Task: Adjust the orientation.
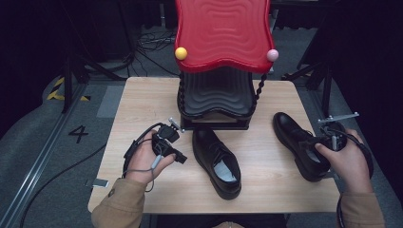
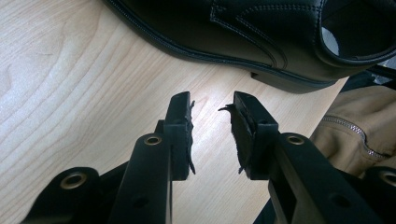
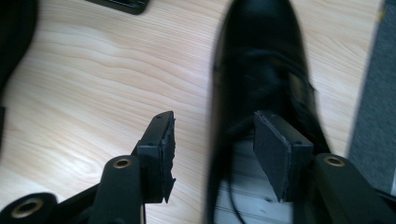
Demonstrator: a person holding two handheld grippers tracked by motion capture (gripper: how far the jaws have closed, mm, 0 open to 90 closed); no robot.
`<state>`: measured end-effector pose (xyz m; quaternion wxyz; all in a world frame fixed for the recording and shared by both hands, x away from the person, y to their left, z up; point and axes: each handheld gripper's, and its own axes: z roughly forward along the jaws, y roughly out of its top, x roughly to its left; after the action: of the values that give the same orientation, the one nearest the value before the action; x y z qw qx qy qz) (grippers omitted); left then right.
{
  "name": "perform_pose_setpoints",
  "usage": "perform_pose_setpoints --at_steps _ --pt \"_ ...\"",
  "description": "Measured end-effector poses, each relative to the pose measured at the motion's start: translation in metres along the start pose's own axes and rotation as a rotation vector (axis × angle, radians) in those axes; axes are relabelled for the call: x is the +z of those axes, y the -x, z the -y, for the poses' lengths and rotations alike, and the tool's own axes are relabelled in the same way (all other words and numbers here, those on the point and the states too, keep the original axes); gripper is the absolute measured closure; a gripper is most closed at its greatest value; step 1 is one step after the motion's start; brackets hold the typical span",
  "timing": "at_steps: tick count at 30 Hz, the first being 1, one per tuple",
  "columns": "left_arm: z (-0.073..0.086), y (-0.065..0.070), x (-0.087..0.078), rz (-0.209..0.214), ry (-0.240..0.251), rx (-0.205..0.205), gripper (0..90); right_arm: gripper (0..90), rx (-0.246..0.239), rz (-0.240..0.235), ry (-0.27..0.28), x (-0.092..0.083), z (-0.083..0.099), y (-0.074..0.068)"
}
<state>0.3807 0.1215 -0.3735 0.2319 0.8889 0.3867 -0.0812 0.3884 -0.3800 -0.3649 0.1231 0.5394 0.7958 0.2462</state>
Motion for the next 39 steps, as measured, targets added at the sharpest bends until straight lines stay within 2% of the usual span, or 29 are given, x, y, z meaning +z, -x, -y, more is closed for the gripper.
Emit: perform_pose_setpoints --at_steps 2,5,8,11,14,17,18,20,21,23,27,30,31,33,36,37,38,39 --pt "0.001 -0.001 0.0 -0.001 0.002 -0.007 68.4 50.6 0.014 -0.009 -0.007 -0.001 0.002 0.007" --pt "0.001 -0.002 0.001 0.0 -0.002 -0.01 67.9 49.1 0.016 -0.006 -0.02 -0.001 0.004 0.011" --pt "0.001 -0.003 0.002 0.004 -0.006 -0.009 67.8 48.8 0.016 -0.012 -0.066 0.004 0.005 0.01" --pt "0.001 -0.003 0.001 0.003 -0.008 -0.011 67.5 56.4 0.009 -0.014 -0.102 0.011 0.006 0.009" --pt "0.002 -0.003 0.001 0.002 -0.007 -0.016 67.5 57.5 0.017 -0.018 -0.079 0.008 0.008 0.009" --pt "0.003 -0.003 0.002 0.004 -0.004 -0.015 67.4 58.6 0.039 -0.028 -0.09 0.006 0.009 0.01" --pt "0.003 -0.004 0.002 0.004 -0.007 -0.015 67.4 59.5 0.038 -0.046 -0.102 0.005 0.01 0.01" --pt "0.003 -0.004 0.002 0.005 -0.008 -0.015 67.4 59.6 0.069 -0.09 -0.155 0.007 0.011 0.006" --pt "0.003 -0.004 0.002 0.007 -0.008 -0.015 67.4 59.6 0.054 -0.078 -0.179 0.01 0.011 0.004" --pt "0.003 -0.004 0.002 0.007 -0.009 -0.016 67.3 57.4 -0.015 -0.043 -0.154 0.021 0.008 0.001" --pt "0.004 -0.005 0.002 0.008 -0.006 -0.018 67.2 62.5 -0.047 -0.042 -0.158 0.041 0.005 -0.001" --pt "0.005 -0.007 0.001 0.008 -0.008 -0.027 67.1 72.2 -0.003 -0.048 -0.154 0.046 0.002 0.0" --pt "0.005 -0.007 0.002 0.009 -0.007 -0.026 67.1 79.2 0.021 -0.048 -0.142 0.046 0.002 0.002" --pt "0.006 -0.007 0.001 0.008 -0.004 -0.028 67.1 83.7 0.035 -0.055 -0.127 0.046 0.002 0.004" --pt "0.007 -0.007 0.001 0.006 -0.003 -0.03 67.2 85.1 0.047 -0.038 -0.106 0.043 0.002 0.003" --pt "0.007 -0.007 0.0 0.007 0.001 -0.031 67.3 85.5 0.071 -0.05 -0.087 0.039 0.0 -0.001" --pt "0.008 -0.007 0.0 0.005 0.001 -0.035 67.3 85.5 0.071 -0.05 -0.087 0.039 0.0 -0.001" --pt "0.008 -0.008 -0.002 0.003 0.001 -0.034 67.4 85.6 0.078 -0.081 -0.073 0.031 -0.002 -0.008"
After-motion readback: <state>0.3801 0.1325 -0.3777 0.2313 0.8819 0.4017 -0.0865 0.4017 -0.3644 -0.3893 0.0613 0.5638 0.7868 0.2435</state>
